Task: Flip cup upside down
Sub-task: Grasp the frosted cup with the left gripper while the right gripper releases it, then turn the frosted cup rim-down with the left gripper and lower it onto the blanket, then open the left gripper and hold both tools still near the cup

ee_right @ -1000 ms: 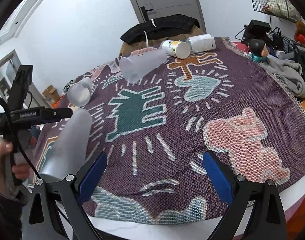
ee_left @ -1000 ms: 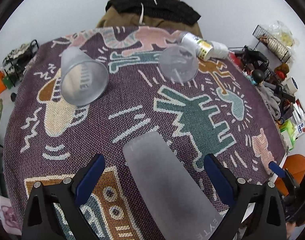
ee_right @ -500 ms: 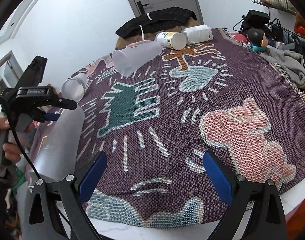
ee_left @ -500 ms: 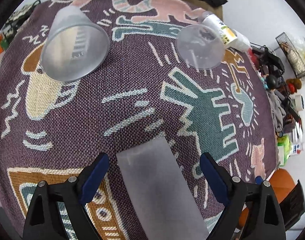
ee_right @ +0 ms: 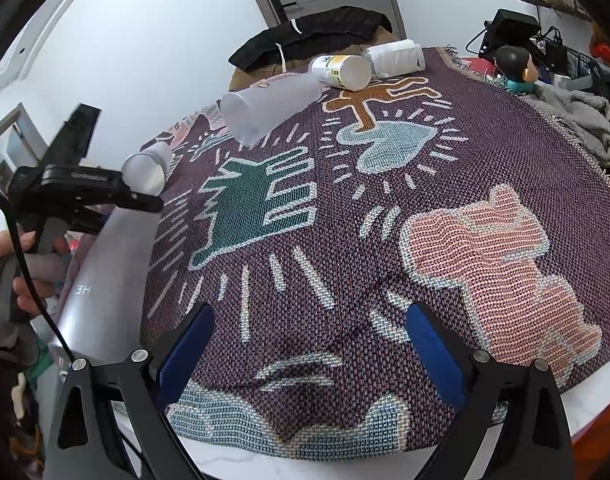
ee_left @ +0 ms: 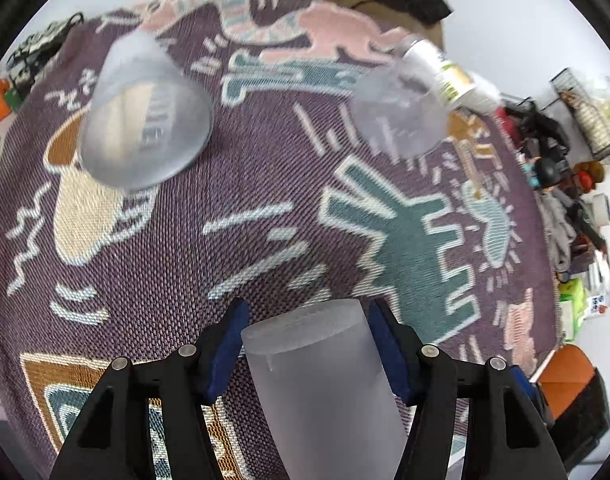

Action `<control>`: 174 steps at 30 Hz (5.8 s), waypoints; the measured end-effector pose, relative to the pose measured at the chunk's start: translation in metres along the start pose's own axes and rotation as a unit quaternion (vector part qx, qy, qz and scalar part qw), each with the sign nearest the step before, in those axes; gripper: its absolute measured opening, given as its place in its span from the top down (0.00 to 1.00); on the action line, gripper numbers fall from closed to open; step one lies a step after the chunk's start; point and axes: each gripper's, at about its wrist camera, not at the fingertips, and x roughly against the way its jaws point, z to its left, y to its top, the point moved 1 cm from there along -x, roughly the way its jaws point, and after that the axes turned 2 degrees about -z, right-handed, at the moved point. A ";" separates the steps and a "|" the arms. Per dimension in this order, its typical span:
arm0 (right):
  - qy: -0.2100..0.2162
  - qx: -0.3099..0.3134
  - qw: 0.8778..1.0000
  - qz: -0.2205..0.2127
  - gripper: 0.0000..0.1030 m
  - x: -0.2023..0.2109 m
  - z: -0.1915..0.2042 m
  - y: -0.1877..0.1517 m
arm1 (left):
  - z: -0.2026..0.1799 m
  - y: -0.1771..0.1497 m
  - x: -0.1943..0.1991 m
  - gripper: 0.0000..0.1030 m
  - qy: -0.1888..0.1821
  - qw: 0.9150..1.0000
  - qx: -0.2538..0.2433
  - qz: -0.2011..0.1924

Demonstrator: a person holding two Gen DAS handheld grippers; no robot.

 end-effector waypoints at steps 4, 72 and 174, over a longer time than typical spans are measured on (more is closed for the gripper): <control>0.001 0.001 1.000 -0.001 0.06 0.001 0.001 0.000 | -0.007 0.001 0.031 0.40 -0.012 0.999 -0.023 -0.045; -0.007 0.086 0.987 -0.138 0.06 0.061 0.046 0.009 | -0.061 -0.137 0.150 0.00 0.076 0.879 -0.190 -0.431; 0.044 0.165 0.971 -0.165 0.06 0.091 0.087 -0.031 | 0.042 -0.245 0.170 0.00 0.095 0.871 -0.074 -0.476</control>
